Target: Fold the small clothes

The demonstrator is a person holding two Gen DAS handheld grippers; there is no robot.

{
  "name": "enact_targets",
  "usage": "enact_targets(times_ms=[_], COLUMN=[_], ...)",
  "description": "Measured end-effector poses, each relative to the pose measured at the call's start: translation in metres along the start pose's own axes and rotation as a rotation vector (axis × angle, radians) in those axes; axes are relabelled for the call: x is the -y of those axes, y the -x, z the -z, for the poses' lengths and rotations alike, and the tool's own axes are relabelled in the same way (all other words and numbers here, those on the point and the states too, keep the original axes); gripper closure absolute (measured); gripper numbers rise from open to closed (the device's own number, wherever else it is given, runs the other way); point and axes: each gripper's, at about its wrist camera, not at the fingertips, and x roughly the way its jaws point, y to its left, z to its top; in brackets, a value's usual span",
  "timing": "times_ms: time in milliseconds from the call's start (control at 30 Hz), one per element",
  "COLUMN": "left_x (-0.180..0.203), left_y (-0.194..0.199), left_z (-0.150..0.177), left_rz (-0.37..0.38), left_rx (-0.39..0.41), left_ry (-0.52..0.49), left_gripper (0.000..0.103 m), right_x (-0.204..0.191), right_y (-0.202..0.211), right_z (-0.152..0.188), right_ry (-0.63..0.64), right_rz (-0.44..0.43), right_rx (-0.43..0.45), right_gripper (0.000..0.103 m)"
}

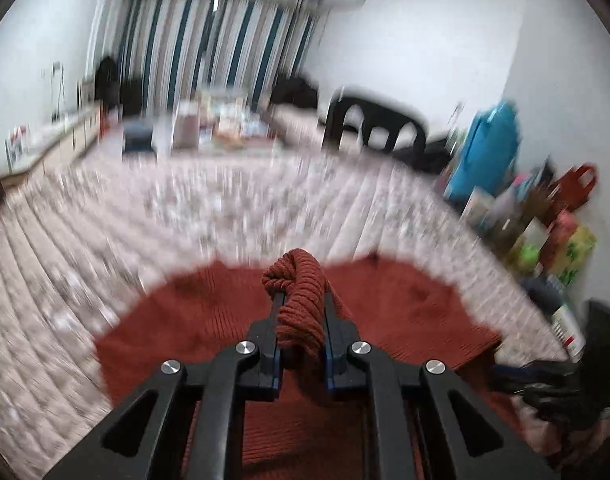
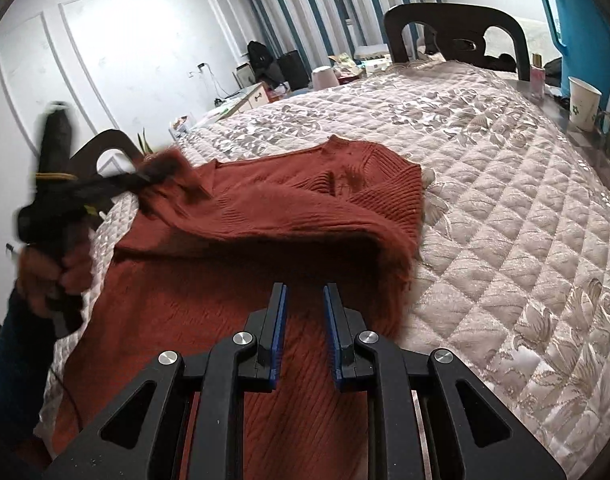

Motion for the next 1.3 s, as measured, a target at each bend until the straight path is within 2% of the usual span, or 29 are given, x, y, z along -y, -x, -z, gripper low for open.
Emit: enact_targets(times_ms=[67,100,167,267,333,367,433,567,600,667,733,833,900,933,967,1000,1033,1067,1100,1167,1200,1233,1300], left_x=[-0.005,-0.009,-0.018,-0.037,-0.050,-0.055,-0.056,-0.048,-0.048,-0.050,-0.054,-0.059,-0.060,-0.057,-0.053,-0.050,-0.048,-0.045,-0.043,-0.038,-0.037,-0.038,-0.044], left_y=[0.022,0.028,0.023,0.000,-0.007,-0.004,0.007,0.014,0.014,0.009,0.000,-0.026,-0.037,-0.038,-0.037,-0.036,-0.032,-0.022,-0.010,0.020,0.027,0.028,0.016], left_z=[-0.003,0.000,0.011,0.038,0.053,0.055,0.053,0.044,0.040,0.033,0.029,0.028,0.029,0.028,0.026,0.025,0.023,0.020,0.017,0.014,0.014,0.014,0.020], left_rz=[0.013,0.008,-0.021,-0.080,-0.087,-0.067,-0.057,-0.034,-0.033,-0.012,0.021,-0.021,-0.019,-0.024,-0.026,-0.018,-0.009,0.006,0.033,0.074,0.067,0.060,0.022], left_rx=[0.078,0.092,0.049,-0.081,-0.138,-0.141,-0.112,-0.115,-0.110,-0.117,-0.153,-0.270,-0.304,-0.302,-0.303,-0.294,-0.272,-0.213,-0.143,0.025,0.064,0.075,0.035], left_ry=[0.005,0.004,0.005,0.030,0.075,0.109,0.121,0.099,0.098,0.119,0.151,0.179,0.189,0.168,0.145,0.128,0.119,0.104,0.089,0.057,0.050,0.051,0.061], left_gripper=[0.086,0.086,0.086,0.085,0.085,0.081,0.080,0.062,0.055,0.047,0.043,0.044,0.048,0.054,0.072,0.080,0.081,0.085,0.085,0.085,0.085,0.085,0.085], right_x=[0.001,0.002,0.005,0.010,0.009,0.009,0.007,0.008,0.011,0.015,0.021,0.036,0.045,0.047,0.049,0.053,0.055,0.055,0.055,0.060,0.063,0.067,0.073], right_y=[-0.003,-0.004,-0.009,-0.013,-0.011,-0.010,-0.003,0.023,0.027,0.023,0.010,-0.012,-0.028,-0.035,-0.043,-0.049,-0.053,-0.054,-0.050,-0.029,-0.022,-0.019,-0.028], right_z=[-0.002,-0.002,-0.002,0.002,0.004,0.004,0.004,-0.006,-0.011,-0.025,-0.039,-0.057,-0.068,-0.071,-0.074,-0.075,-0.075,-0.075,-0.075,-0.080,-0.080,-0.081,-0.079], right_ry=[-0.008,-0.014,-0.028,-0.038,-0.031,-0.024,-0.014,-0.021,-0.033,-0.051,-0.058,-0.129,-0.152,-0.157,-0.163,-0.168,-0.169,-0.161,-0.150,-0.169,-0.186,-0.195,-0.195], right_rz=[0.007,0.015,0.044,0.055,0.054,0.058,0.061,-0.002,-0.002,0.031,0.056,0.072,0.094,0.109,0.111,0.099,0.083,0.087,0.094,0.036,0.023,0.044,0.077], right_rx=[0.003,0.001,-0.014,-0.047,-0.059,-0.066,-0.068,0.034,0.057,0.066,0.058,0.017,-0.005,-0.024,-0.048,-0.067,-0.070,-0.061,-0.035,0.091,0.133,0.150,0.101], right_gripper=[0.084,0.084,0.084,0.084,0.084,0.084,0.084,0.084,0.084,0.084,0.084,0.084,0.084,0.084,0.084,0.085,0.087,0.099,0.103,0.103,0.103,0.103,0.103])
